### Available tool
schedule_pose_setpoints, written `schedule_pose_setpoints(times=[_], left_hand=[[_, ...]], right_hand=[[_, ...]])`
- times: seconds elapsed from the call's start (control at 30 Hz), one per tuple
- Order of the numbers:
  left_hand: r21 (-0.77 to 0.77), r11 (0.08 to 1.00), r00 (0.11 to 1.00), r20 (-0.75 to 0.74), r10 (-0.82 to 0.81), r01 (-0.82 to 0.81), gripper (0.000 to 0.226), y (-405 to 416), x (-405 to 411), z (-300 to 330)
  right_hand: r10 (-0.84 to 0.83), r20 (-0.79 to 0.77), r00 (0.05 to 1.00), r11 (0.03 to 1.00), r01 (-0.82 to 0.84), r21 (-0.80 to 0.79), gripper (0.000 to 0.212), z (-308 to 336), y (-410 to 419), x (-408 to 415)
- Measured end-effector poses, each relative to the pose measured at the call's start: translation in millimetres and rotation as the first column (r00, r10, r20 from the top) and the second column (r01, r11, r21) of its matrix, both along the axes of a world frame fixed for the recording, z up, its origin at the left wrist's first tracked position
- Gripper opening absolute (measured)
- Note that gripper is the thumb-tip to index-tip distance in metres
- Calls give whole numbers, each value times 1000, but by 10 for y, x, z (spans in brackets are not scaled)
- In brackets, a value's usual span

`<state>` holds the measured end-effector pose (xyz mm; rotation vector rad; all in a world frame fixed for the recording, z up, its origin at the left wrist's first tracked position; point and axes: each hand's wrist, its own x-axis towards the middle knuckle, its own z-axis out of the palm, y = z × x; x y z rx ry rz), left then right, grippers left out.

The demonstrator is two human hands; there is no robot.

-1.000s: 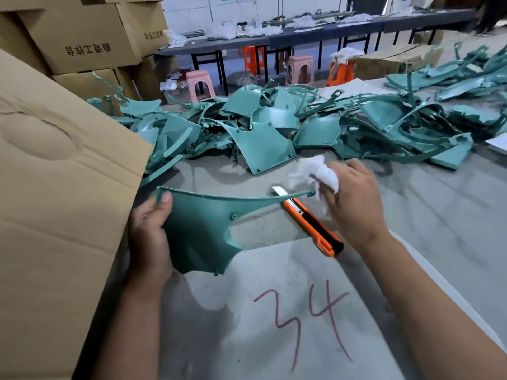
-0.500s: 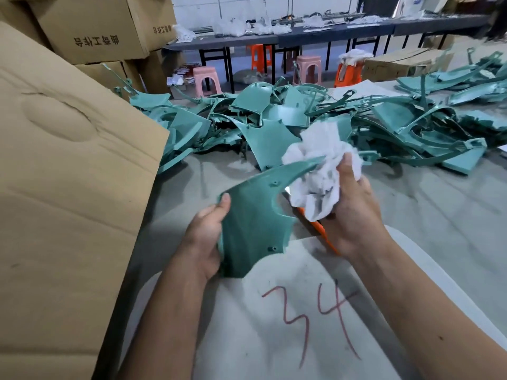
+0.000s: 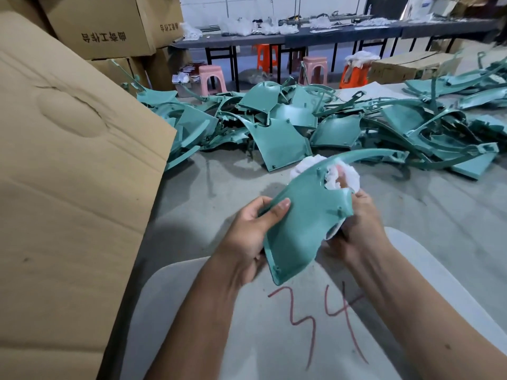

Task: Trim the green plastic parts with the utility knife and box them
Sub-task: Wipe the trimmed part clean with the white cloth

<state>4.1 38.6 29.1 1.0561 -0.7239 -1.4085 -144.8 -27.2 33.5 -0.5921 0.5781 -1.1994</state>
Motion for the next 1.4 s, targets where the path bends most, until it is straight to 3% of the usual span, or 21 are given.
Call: schedule_pose_setpoints(times=[0.2,0.27,0.37,0.5,0.6,0.77,0.9,1.0,1.1,1.2,1.23,1.3,1.37,1.4], left_hand=[[6,997,997,2,73,-73,27,32,155,-19],[-55,993,988,106,113,-108,28,26,199,-35],[-249,964,893,407,194,-96,24,6,281,-57],[-430,902,806,522,278,-33,23,13,317,-75],[-464,884,774,541,329,-51,16,18,321,-79],[-540,842,551,701,452,-4,40,-7,332,-151],[-365,863,732,469,494,-349,44,-60,459,-174],[-276,831,691,463,556,-483,57,-85,578,-197],[-321,857,696,500,516,-404,50,-85,495,-170],[-424,894,778,508,370,-148,28,-61,358,-126],[-439,896,761,561,326,-61,33,-52,321,-137],[-457,888,613,716,332,52,47,-18,250,-170],[-493,868,444,791,421,54,50,10,226,-159],[-506,861,402,800,445,54,51,11,249,-154]], right_hand=[[220,-28,975,975,-220,-31,15,13,12,-35],[242,-42,969,969,-243,-31,9,20,23,-45],[245,-97,965,962,-254,-100,13,29,0,-86],[383,-234,893,891,-425,-162,27,22,63,-73],[430,-264,864,853,-484,-195,11,33,94,-66],[367,-280,887,902,-413,-127,17,60,124,-38],[207,-179,962,971,-224,-82,23,131,82,-103],[216,-141,966,971,-228,-74,25,147,67,-129],[254,-172,952,959,-271,-85,22,100,72,-86],[228,-198,953,962,-252,-107,19,62,70,-44],[219,-196,956,963,-244,-116,19,43,61,-32],[223,-186,957,961,-248,-123,19,18,52,-18],[262,-195,945,952,-286,-105,17,18,61,-14],[293,-207,933,945,-316,-88,17,8,59,-27]])
